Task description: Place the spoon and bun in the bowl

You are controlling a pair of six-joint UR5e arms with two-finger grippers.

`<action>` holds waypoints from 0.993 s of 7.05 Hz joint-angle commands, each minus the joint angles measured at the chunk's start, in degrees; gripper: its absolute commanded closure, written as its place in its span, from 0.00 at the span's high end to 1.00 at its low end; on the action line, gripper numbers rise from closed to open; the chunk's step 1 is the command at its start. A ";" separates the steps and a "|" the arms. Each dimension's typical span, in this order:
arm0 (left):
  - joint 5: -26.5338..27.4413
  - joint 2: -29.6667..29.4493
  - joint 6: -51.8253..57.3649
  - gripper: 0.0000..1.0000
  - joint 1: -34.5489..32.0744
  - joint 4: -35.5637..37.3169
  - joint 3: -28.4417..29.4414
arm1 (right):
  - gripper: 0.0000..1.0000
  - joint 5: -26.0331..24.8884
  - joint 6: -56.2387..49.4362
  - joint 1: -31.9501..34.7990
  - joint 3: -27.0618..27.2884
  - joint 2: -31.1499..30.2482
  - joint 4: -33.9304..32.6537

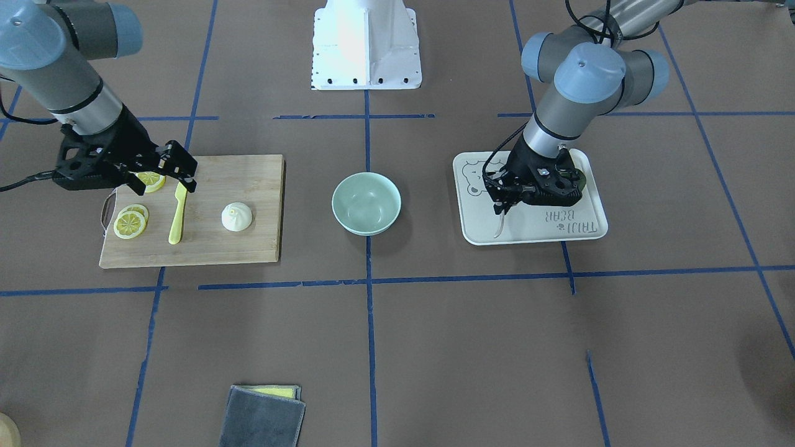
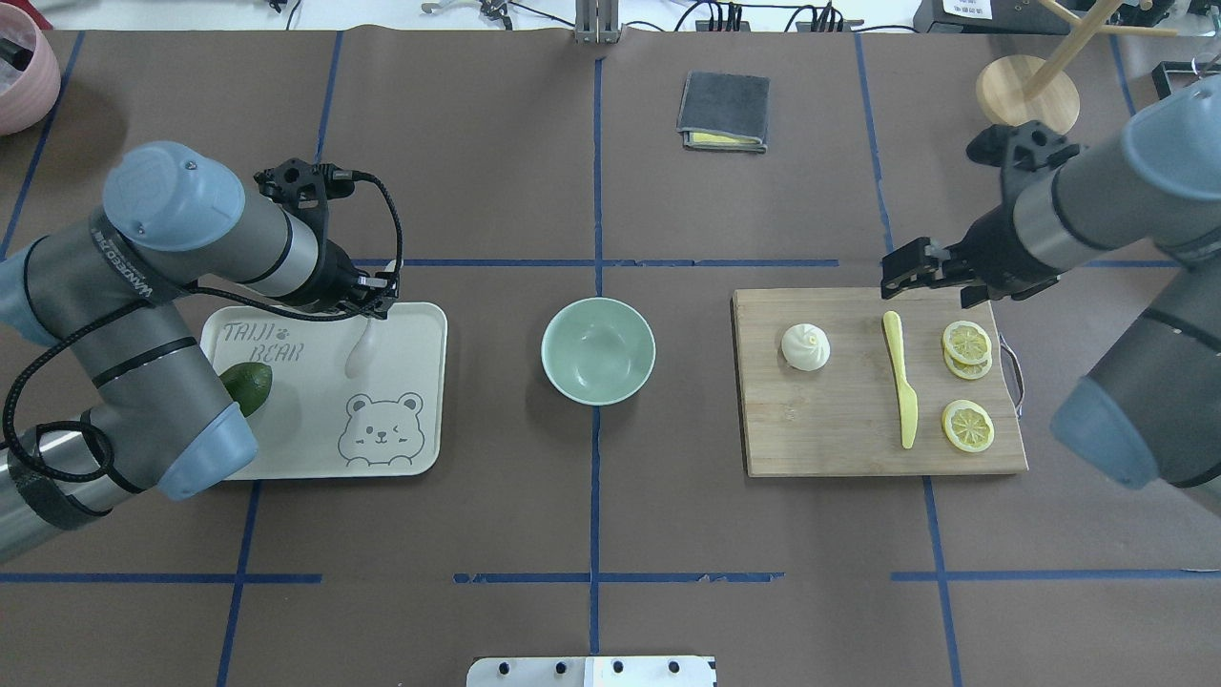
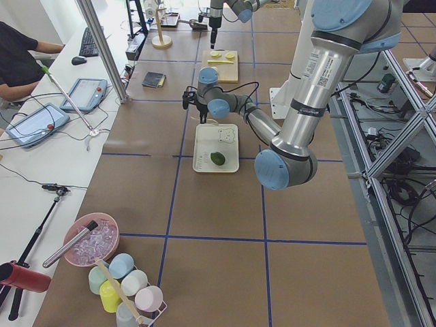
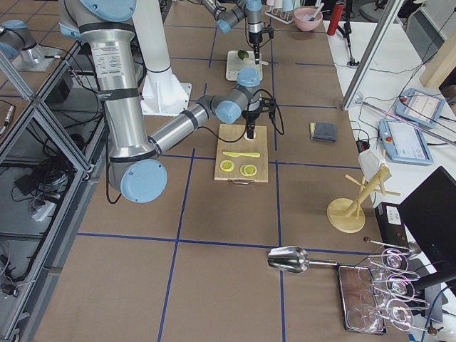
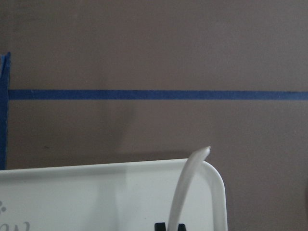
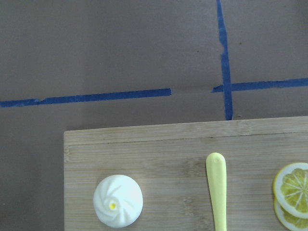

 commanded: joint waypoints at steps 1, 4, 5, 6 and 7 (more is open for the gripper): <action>-0.62 -1.18 -4.17 0.00 -0.31 0.05 -0.51 | 1.00 -6.71 3.53 -6.65 -4.28 3.53 2.41; -0.62 -3.29 -9.70 0.00 -0.23 -0.04 -0.95 | 0.93 -8.40 3.54 -8.77 -9.92 7.16 2.41; -0.62 -3.99 -10.06 0.00 -0.23 -0.04 -0.86 | 0.91 -8.31 3.54 -8.77 -10.89 7.25 2.41; -0.62 -4.08 -10.07 0.00 0.04 -0.04 -0.69 | 0.75 -8.31 3.45 -8.77 -10.90 7.34 2.41; -0.62 -4.17 -10.07 0.00 0.04 -0.04 -0.51 | 0.61 -8.31 3.45 -8.86 -11.07 7.34 2.41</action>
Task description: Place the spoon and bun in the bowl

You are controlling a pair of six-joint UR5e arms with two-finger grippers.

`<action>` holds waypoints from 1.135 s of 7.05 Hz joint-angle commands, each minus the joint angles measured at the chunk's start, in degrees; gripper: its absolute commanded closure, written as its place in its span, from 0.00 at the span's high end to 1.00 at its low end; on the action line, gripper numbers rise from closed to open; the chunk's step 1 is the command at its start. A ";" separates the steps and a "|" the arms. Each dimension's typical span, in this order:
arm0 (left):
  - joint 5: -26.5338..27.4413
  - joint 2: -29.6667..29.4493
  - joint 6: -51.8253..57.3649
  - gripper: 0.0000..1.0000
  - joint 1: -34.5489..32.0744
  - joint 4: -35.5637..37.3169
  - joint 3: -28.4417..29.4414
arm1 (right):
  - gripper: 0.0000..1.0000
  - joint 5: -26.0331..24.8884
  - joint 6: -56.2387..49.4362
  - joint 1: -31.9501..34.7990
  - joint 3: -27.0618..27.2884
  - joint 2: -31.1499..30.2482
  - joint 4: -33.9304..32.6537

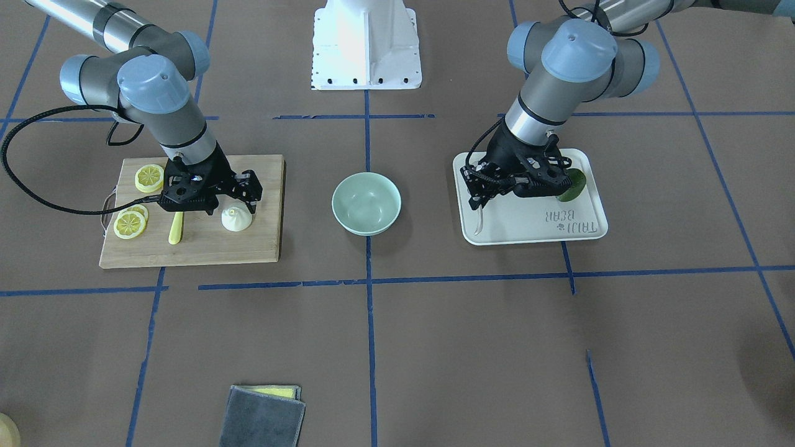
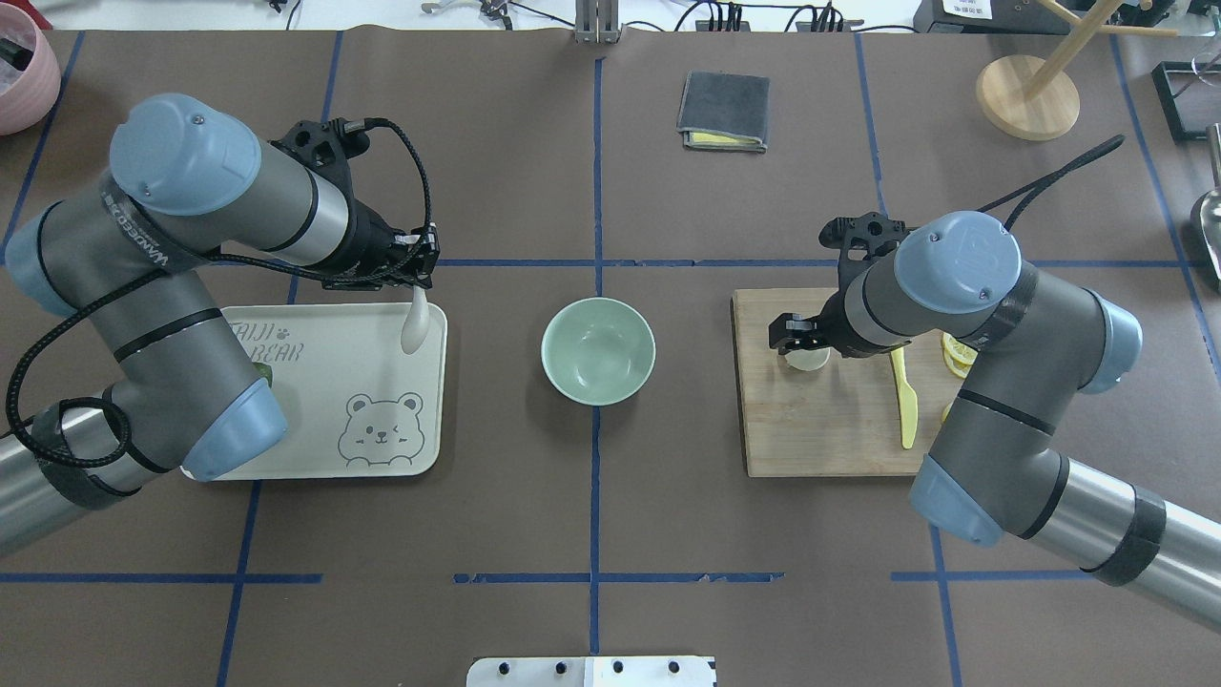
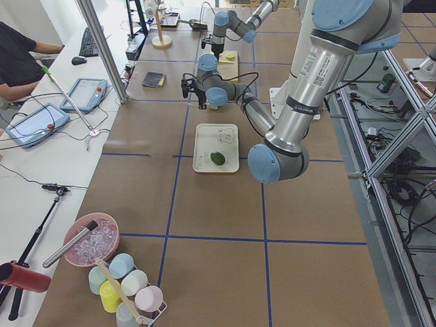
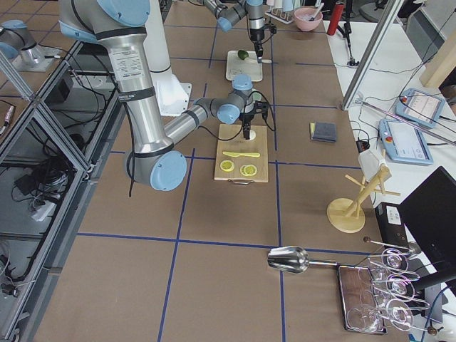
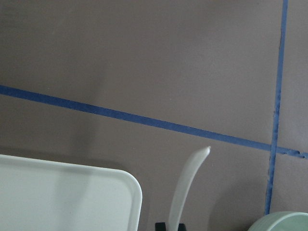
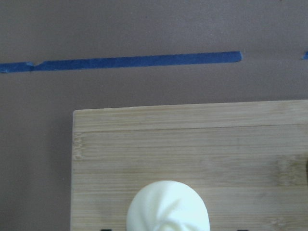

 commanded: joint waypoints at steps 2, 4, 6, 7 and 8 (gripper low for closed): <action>-0.09 -2.55 -2.89 0.00 0.35 -0.44 1.67 | 0.00 0.26 -0.12 0.01 0.05 0.25 0.00; 0.26 -6.93 -8.43 0.00 1.83 -0.88 5.09 | 0.00 0.44 -0.20 0.45 0.49 0.25 0.00; 0.53 -11.50 -14.50 0.00 3.86 -1.49 8.69 | 0.00 2.80 -0.47 3.42 1.45 1.03 -0.17; 1.14 -12.66 -15.91 0.00 4.65 -5.32 11.49 | 0.00 4.99 -1.08 5.35 1.63 0.95 0.00; 3.49 -13.80 -17.32 0.00 5.09 -10.15 15.26 | 0.00 6.49 -1.08 6.68 1.98 1.04 0.00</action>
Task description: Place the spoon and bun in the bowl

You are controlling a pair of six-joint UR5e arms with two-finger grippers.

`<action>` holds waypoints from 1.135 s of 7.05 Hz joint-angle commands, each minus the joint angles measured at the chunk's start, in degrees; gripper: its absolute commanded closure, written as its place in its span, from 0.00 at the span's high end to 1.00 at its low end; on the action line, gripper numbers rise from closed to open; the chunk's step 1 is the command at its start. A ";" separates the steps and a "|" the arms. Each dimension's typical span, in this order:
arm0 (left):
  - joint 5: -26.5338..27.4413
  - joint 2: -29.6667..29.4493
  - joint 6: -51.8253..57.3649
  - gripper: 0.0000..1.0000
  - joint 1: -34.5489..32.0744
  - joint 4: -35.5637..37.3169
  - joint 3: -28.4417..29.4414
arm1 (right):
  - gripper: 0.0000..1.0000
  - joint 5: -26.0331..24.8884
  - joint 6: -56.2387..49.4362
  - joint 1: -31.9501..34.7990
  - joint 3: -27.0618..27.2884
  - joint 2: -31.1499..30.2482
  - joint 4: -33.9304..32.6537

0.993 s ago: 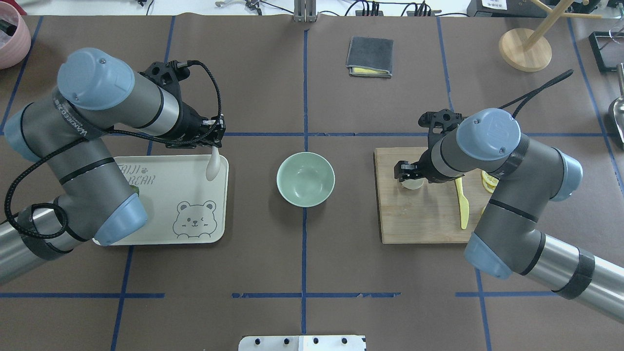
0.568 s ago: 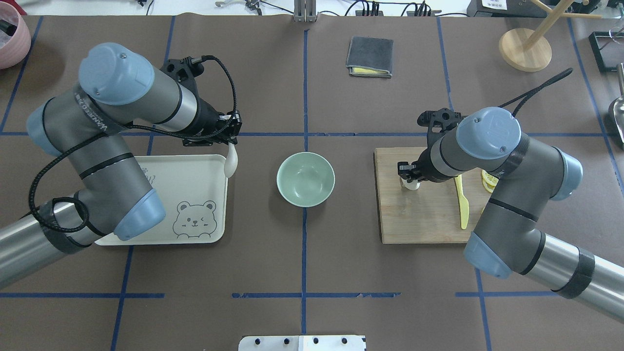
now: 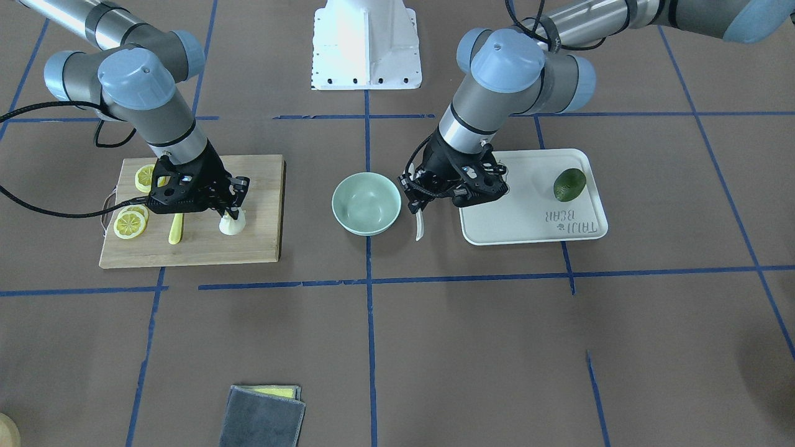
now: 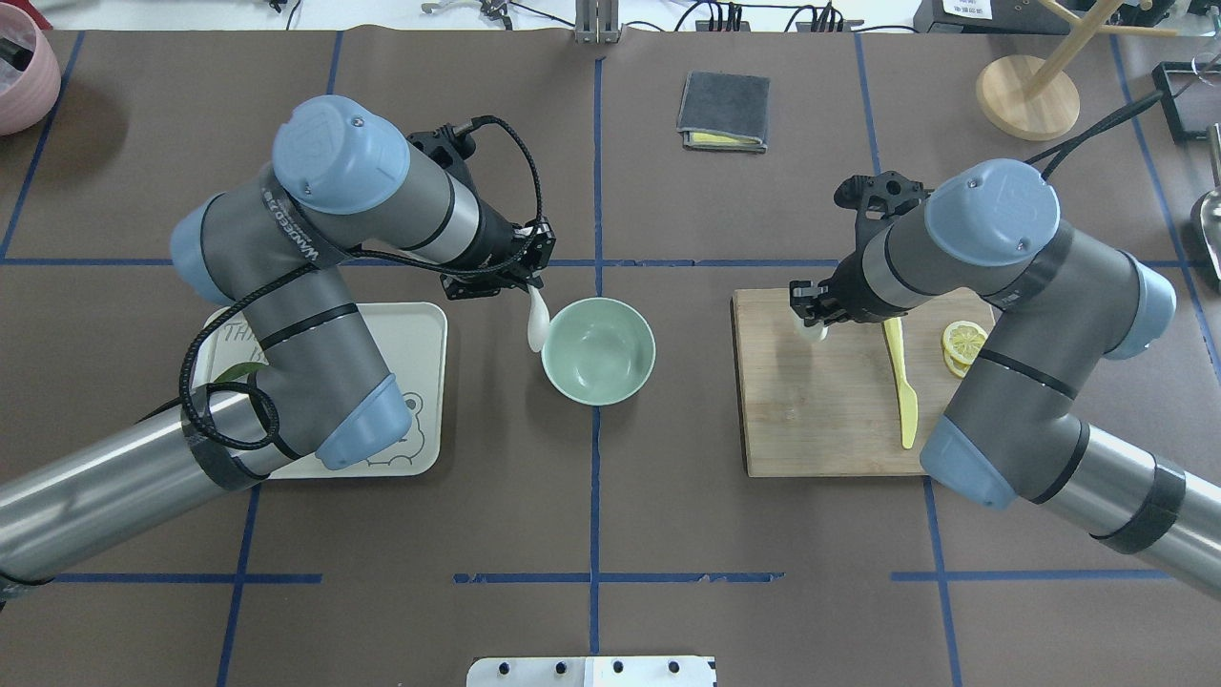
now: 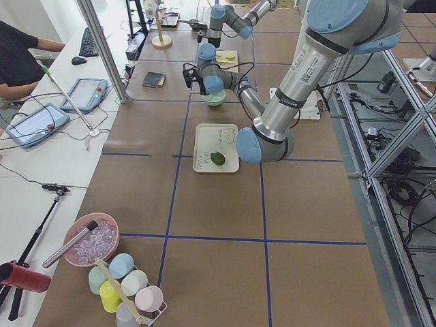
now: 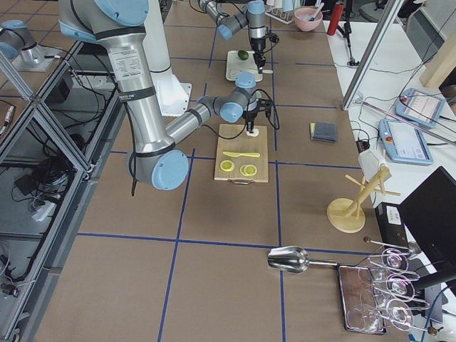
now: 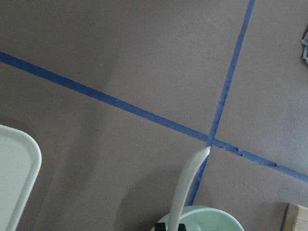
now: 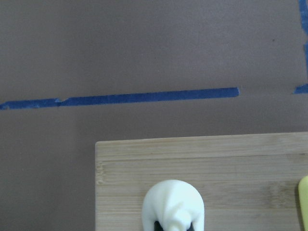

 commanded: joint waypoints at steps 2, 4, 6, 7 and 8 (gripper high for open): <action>2.87 -2.51 -2.18 0.00 1.50 -6.84 4.70 | 0.00 2.88 -0.31 3.19 0.47 0.79 0.06; 2.96 -2.17 -2.00 0.00 3.42 -8.33 4.70 | 0.00 2.88 -0.22 3.28 0.47 1.50 0.06; 2.96 -2.07 -2.01 0.32 4.48 -8.51 4.70 | 0.00 2.79 -0.22 3.37 1.25 1.59 0.06; 2.96 -2.25 -2.00 0.76 4.40 -8.51 4.44 | 0.00 2.79 -0.22 3.37 1.35 1.59 0.06; 2.96 -2.25 -2.00 0.96 4.40 -8.43 4.35 | 0.00 2.79 -0.22 3.28 1.35 1.68 0.06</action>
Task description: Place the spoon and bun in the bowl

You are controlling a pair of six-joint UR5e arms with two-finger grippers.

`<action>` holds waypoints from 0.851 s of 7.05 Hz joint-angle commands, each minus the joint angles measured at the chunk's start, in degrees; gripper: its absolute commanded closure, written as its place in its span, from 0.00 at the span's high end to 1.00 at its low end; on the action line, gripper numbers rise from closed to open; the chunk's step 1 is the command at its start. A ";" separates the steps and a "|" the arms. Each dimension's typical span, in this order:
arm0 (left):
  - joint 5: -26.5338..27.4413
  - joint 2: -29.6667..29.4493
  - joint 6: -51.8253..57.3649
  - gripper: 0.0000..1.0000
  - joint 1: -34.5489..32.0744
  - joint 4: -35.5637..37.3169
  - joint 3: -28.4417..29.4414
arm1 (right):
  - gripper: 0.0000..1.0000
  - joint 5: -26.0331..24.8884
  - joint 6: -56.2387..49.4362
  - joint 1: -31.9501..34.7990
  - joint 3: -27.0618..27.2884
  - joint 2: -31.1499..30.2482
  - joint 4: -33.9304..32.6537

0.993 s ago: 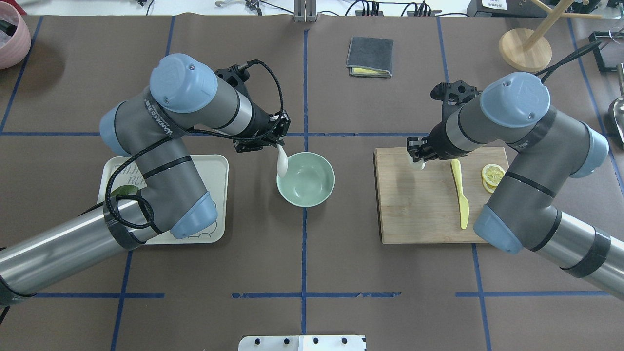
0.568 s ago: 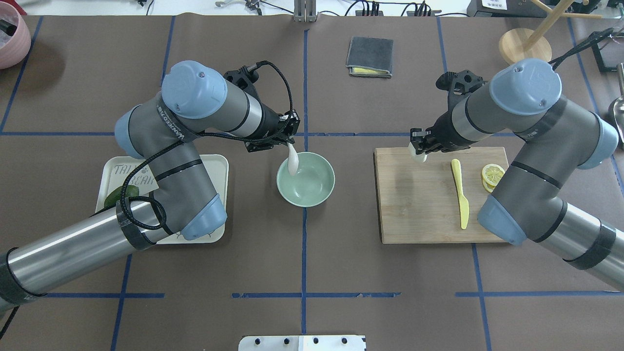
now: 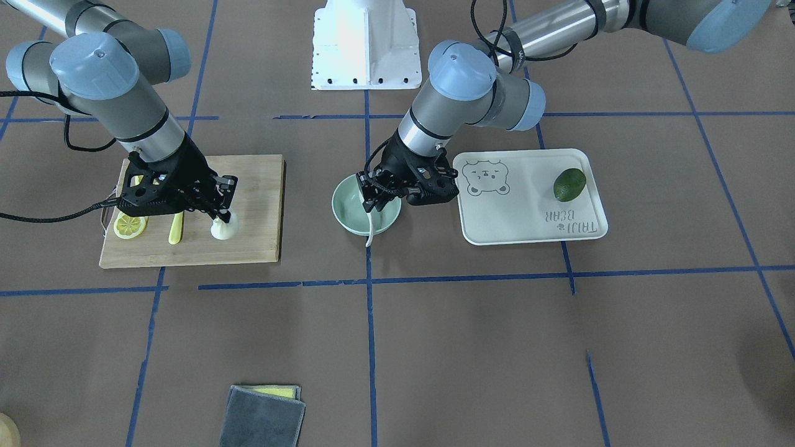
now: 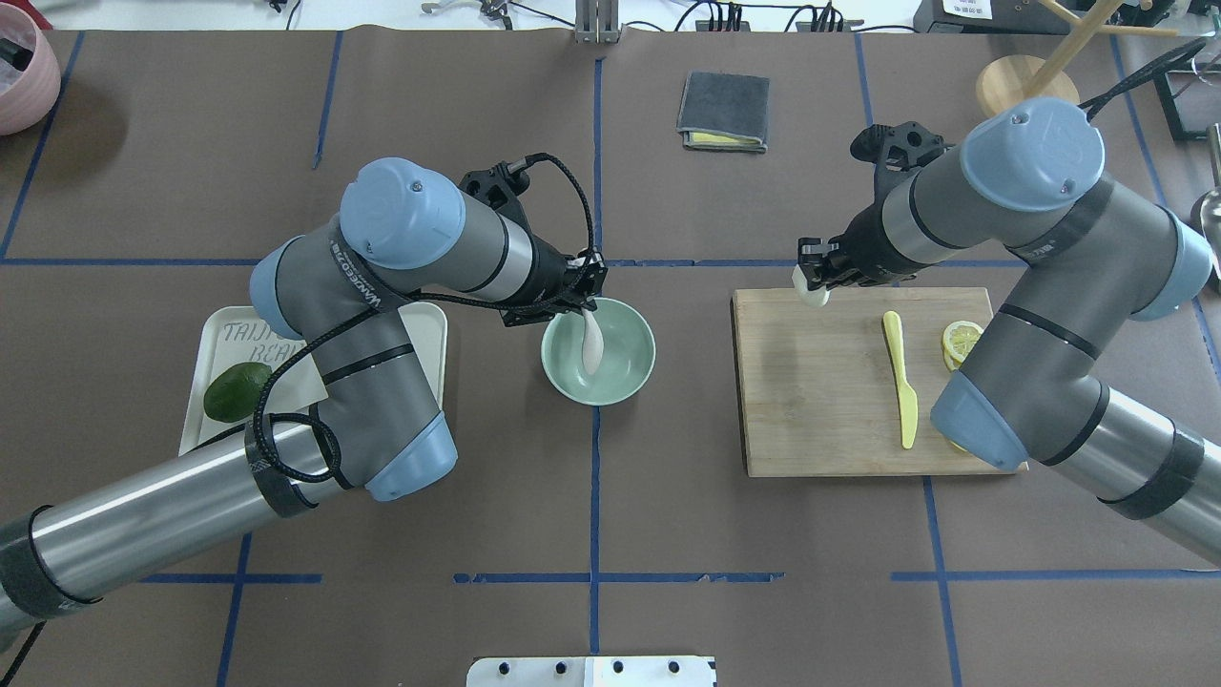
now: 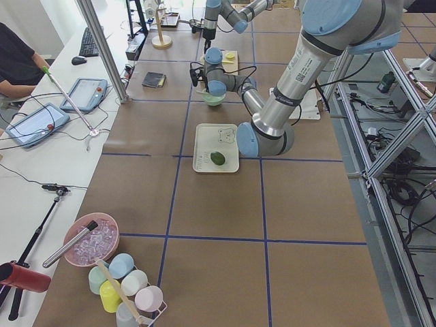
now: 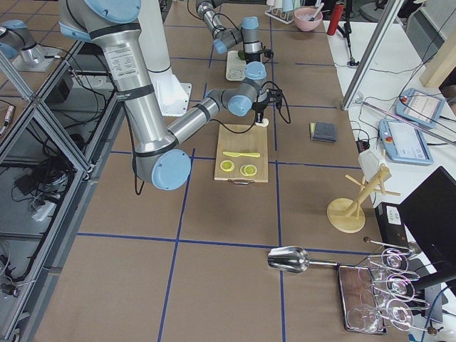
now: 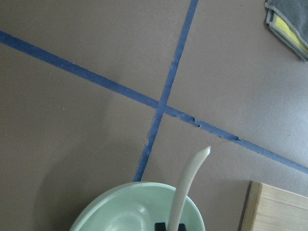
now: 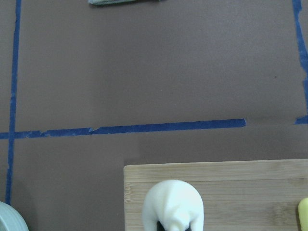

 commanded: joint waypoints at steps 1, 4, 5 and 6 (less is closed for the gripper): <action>0.00 0.04 0.36 1.00 -0.11 0.12 -0.15 | 0.00 0.00 0.09 -0.15 0.19 0.16 0.00; -3.05 3.79 3.58 1.00 -4.67 3.70 -5.74 | 0.00 -0.53 1.14 -2.25 -0.07 6.21 -0.53; -6.12 6.26 9.79 1.00 -7.82 10.25 -10.56 | 0.00 -0.79 1.23 -3.83 -0.25 8.06 -0.53; -6.50 7.50 17.07 1.00 -10.46 19.10 -15.40 | 0.00 -1.93 2.36 -6.28 -0.51 9.99 -0.44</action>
